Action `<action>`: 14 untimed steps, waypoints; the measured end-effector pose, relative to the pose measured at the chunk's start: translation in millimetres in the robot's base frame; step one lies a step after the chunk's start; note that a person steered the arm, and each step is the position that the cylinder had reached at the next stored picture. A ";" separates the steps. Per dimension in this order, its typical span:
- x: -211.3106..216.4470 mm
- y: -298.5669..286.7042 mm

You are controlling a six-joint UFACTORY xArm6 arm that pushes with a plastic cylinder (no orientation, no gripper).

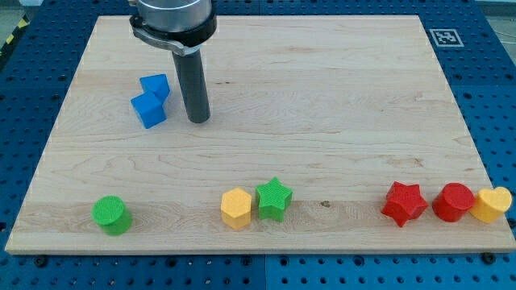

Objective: Push the green star to the bottom center of the board

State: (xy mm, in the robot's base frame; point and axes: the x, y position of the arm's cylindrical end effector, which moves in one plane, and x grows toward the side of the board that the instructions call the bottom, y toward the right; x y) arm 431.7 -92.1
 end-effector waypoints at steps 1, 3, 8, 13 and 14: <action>1.8 9.4; 12.1 16.5; 70.2 101.9; 104.9 114.3; 116.2 114.3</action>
State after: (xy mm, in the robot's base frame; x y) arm 547.9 22.2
